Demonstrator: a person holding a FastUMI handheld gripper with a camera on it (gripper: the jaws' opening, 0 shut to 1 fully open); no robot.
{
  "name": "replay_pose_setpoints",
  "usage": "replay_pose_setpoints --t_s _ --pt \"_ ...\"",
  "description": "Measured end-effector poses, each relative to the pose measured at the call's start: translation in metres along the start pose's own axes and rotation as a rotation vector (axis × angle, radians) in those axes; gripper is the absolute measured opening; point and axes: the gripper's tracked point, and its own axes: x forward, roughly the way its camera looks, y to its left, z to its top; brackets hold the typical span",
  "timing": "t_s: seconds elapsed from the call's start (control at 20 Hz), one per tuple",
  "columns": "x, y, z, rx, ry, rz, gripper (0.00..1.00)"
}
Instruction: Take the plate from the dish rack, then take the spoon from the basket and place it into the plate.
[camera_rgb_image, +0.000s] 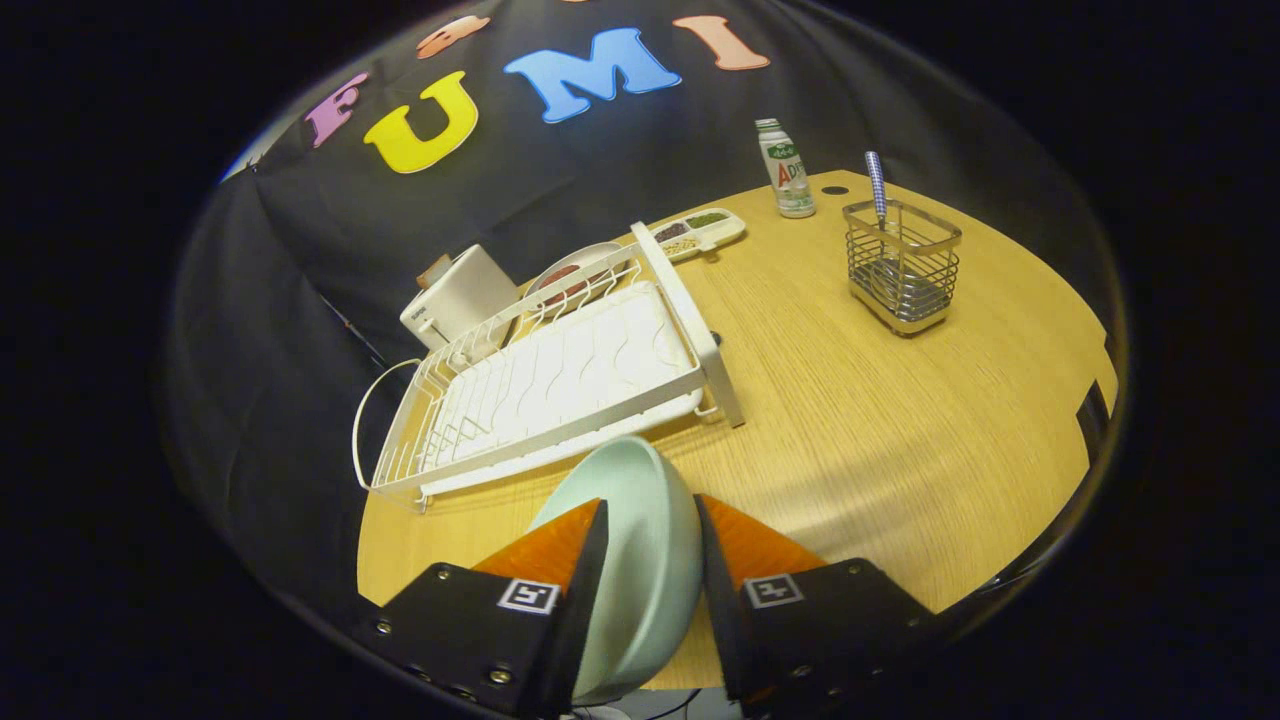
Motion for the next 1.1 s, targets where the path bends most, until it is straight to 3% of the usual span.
replay_pose_setpoints --t_s 0.05,0.6,0.9,1.1 --pt "0.001 -0.003 0.005 -0.006 -0.008 -0.006 0.66" --pt "0.005 -0.002 0.042 -0.060 -0.067 -0.025 0.68" --pt "-0.020 -0.028 0.124 -0.062 -0.250 -0.126 0.68" --pt "-0.024 -0.065 0.183 -0.027 -0.344 -0.238 0.68"
